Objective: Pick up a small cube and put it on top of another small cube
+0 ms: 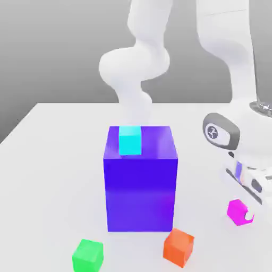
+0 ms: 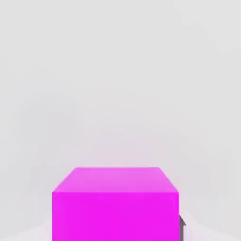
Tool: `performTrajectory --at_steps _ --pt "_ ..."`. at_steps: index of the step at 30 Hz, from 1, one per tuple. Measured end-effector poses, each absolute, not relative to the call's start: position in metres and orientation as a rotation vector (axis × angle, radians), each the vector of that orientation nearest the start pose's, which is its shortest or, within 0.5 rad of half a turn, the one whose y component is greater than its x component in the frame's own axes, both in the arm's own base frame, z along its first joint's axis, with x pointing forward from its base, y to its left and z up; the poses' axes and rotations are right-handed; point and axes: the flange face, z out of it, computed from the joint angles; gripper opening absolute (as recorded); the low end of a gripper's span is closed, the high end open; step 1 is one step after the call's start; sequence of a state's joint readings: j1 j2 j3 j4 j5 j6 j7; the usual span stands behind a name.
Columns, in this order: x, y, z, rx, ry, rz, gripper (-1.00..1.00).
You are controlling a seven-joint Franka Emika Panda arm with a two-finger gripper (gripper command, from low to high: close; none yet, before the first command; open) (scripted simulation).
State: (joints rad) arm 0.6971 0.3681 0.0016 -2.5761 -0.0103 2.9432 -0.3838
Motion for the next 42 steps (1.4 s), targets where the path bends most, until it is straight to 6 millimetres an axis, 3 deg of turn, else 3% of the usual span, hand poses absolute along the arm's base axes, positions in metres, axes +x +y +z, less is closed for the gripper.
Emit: performTrajectory --at_steps 6,15,20,25,30,34,38,42 --pt "0.334 0.280 0.192 -2.675 -1.645 -0.004 -1.00" --pt "0.369 0.262 0.313 -2.424 -1.969 -0.147 -1.00" --pt "0.384 0.231 0.371 -2.298 -2.135 -0.219 -1.00" --pt "0.398 0.186 0.415 -2.200 -2.273 -0.273 -1.00" --pt "0.411 0.130 0.441 -2.122 -2.384 -0.304 -1.00" --pt "0.422 0.083 0.449 -2.071 -2.456 -0.310 -1.00" --pt "0.433 0.035 0.443 -2.027 -2.512 -0.297 -1.00" --pt "0.443 -0.009 0.424 -1.983 -2.555 -0.265 -1.00"
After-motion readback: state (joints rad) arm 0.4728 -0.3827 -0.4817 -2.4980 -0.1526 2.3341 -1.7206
